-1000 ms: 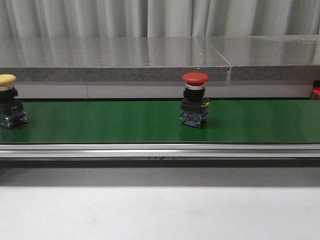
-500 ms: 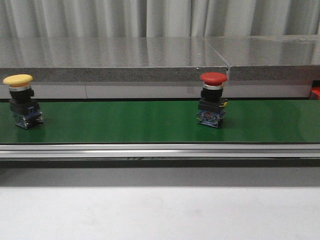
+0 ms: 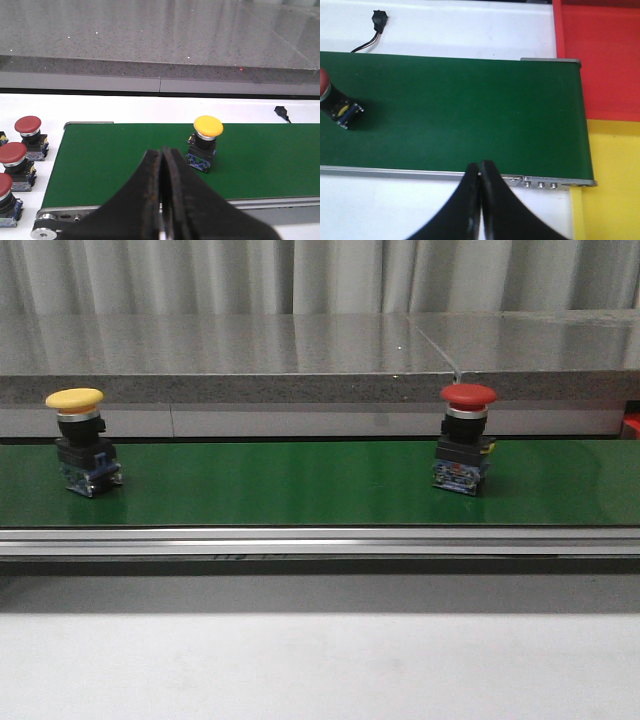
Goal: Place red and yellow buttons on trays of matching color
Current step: 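Move the right gripper over the red button arriving at the belt end, then grasp the red button with the right gripper and drop it in the red tray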
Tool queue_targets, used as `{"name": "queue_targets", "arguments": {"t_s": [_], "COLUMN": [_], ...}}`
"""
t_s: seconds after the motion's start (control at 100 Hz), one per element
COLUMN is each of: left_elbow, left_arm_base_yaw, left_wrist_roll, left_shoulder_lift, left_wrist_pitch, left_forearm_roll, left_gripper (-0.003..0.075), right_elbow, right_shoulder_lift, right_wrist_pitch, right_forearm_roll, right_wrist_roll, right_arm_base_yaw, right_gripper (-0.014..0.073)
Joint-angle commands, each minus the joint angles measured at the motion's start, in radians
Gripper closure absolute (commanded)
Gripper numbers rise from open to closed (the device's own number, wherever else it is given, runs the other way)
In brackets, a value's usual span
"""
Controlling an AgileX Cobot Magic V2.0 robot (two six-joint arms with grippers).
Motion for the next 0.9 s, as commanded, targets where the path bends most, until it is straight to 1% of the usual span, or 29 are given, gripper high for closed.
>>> {"name": "queue_targets", "arguments": {"t_s": [0.0,0.01,0.03,0.04,0.05,0.08,0.1,0.13,0.16,0.27,0.35,0.45,0.57,0.64,0.75,0.89], "left_elbow": [-0.027,-0.027,-0.027,-0.027,-0.027,-0.027,-0.027,-0.027,-0.027,-0.027,-0.027,-0.027,-0.027,-0.027,-0.027,-0.027], "left_arm_base_yaw": [-0.007,-0.007,-0.007,-0.007,-0.007,-0.007,-0.007,-0.007,-0.007,-0.007,-0.007,-0.007,-0.007,-0.007,-0.007,-0.007], "left_wrist_roll": [0.000,0.000,0.000,0.000,0.000,0.000,0.000,0.000,0.000,0.000,0.000,0.000,0.000,0.000,0.000,0.000], "left_shoulder_lift": [0.007,0.007,0.007,0.007,0.007,0.007,0.007,0.007,0.007,0.007,0.007,0.007,0.007,0.007,0.007,0.007], "left_wrist_pitch": [-0.071,-0.071,-0.071,-0.071,-0.071,-0.071,-0.071,-0.071,-0.071,-0.071,-0.071,-0.071,-0.071,-0.071,-0.071,-0.071], "left_forearm_roll": [0.002,0.002,0.002,0.002,0.002,0.002,0.002,0.002,0.002,0.002,0.002,0.002,0.002,0.002,0.002,0.002], "left_gripper": [0.0739,0.0739,0.0739,0.0739,0.0739,0.0739,0.0739,0.0739,0.0739,0.0739,0.0739,0.0739,0.0739,0.0739,0.0739,0.0739], "right_elbow": [-0.034,-0.034,-0.034,-0.034,-0.034,-0.034,-0.034,-0.034,-0.034,-0.034,-0.036,-0.041,-0.058,-0.075,-0.118,-0.183], "right_shoulder_lift": [0.006,0.006,0.006,0.007,0.007,0.007,0.007,0.007,0.008,0.018,0.041,0.094,0.179,0.229,0.307,0.398], "right_wrist_pitch": [-0.064,-0.064,-0.064,-0.064,-0.064,-0.064,-0.064,-0.064,-0.064,-0.064,-0.065,-0.061,-0.053,-0.054,-0.039,0.003], "right_forearm_roll": [0.025,0.027,0.027,0.027,0.027,0.027,0.027,0.028,0.028,0.037,0.076,0.171,0.325,0.386,0.427,0.427], "right_wrist_roll": [-0.001,-0.001,-0.001,-0.001,-0.001,-0.001,-0.001,-0.001,-0.001,-0.002,-0.024,-0.141,-0.303,-0.368,-0.414,-0.432], "right_arm_base_yaw": [-0.001,-0.001,-0.001,-0.001,-0.001,-0.001,-0.001,-0.001,-0.001,-0.001,-0.001,-0.001,-0.001,0.001,0.003,0.003], "right_gripper": [0.0382,0.0343,0.0303,0.0263,0.0243,0.0145,0.0109,0.0027,-0.0024,0.0011,0.0012,0.0012,0.0012,0.0012,0.0012,0.0012]}}
